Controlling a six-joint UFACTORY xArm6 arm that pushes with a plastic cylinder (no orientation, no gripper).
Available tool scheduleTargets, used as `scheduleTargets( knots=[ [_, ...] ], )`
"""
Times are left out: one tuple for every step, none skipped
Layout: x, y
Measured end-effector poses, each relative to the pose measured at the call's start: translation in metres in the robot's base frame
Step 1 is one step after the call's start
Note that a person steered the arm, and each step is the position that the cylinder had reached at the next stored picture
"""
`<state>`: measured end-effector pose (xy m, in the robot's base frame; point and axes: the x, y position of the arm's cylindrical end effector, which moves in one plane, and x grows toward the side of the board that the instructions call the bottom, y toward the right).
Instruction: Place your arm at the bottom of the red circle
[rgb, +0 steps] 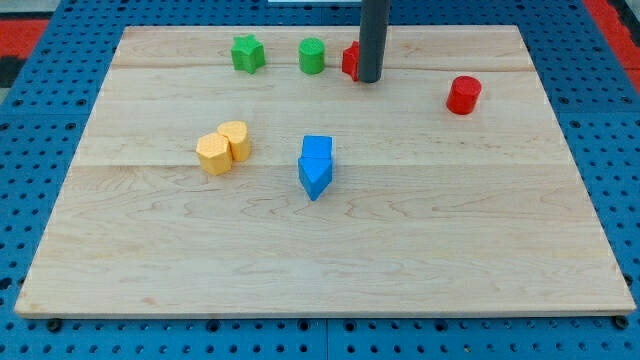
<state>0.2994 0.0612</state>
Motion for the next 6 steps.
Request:
scheduleTargets(
  knots=[
    [0.006, -0.002],
    [0.012, -0.031],
    [0.012, -0.028],
    [0.011, -0.014],
    [0.022, 0.007],
    [0.053, 0.014]
  ],
)
